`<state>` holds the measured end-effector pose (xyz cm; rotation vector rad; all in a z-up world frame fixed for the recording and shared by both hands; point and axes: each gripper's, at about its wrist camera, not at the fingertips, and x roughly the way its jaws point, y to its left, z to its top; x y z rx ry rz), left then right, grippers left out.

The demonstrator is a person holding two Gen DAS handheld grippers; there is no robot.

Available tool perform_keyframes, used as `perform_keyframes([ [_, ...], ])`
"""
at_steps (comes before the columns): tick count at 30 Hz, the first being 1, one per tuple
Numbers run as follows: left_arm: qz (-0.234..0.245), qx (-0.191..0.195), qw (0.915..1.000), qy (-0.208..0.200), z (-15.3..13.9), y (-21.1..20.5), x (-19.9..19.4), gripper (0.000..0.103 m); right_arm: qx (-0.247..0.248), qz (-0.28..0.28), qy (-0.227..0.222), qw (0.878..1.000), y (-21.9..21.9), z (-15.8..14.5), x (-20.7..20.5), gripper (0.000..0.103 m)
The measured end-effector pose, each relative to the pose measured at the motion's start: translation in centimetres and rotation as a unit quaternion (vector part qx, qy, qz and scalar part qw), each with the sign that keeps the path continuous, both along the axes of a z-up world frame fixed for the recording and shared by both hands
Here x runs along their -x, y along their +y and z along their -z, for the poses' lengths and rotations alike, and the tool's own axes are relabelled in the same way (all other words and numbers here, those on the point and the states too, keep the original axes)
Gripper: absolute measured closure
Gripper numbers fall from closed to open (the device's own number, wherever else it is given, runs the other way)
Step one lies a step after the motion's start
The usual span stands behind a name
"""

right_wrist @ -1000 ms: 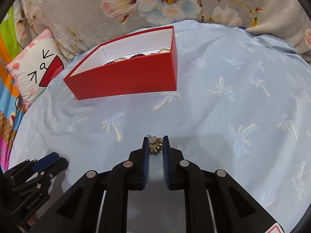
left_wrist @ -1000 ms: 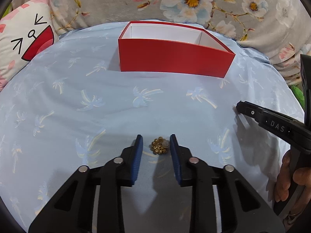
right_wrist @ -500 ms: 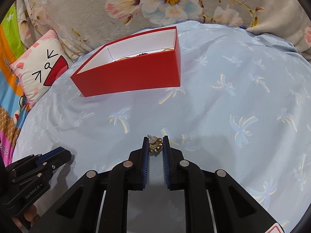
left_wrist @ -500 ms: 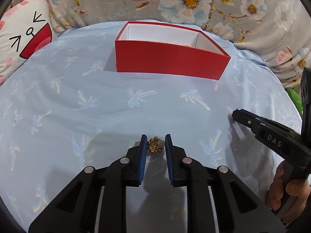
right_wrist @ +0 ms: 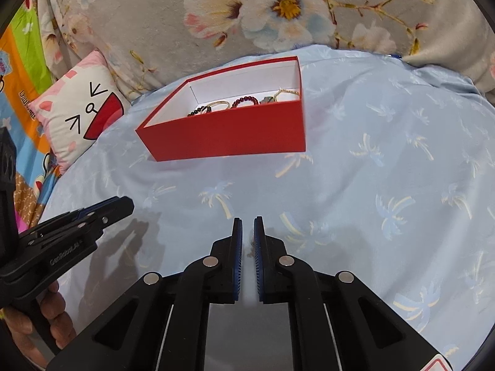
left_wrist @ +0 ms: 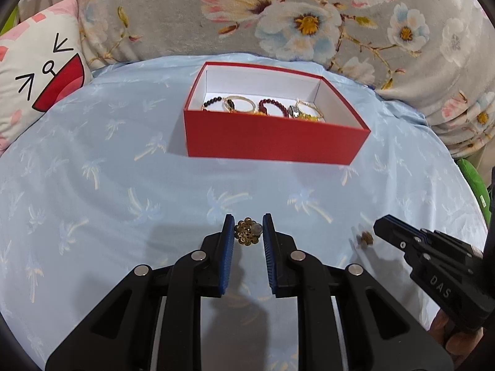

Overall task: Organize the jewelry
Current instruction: 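Carry both held charms over the red box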

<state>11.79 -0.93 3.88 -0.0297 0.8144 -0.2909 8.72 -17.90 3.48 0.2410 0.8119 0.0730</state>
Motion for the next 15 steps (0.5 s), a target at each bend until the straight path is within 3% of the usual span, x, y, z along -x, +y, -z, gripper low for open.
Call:
perform_keyframes([
  [4,-0.007,0.005,1.0000,-0.001,-0.3,0.4,-0.5,0.085,0.016,-0.001,0.009,1.000,0.2,0.3,-0.2,0.096],
  [9,-0.012,0.006,0.9999,0.010,0.6,1.0,-0.4,0.085,0.030,0.001,0.012,0.999,0.4,0.9,0.8,0.074],
  [15,-0.011,0.006,0.9997,0.021,1.6,1.1,-0.1,0.085,0.040,0.006,0.020,0.999,0.2,1.6,1.4,0.067],
])
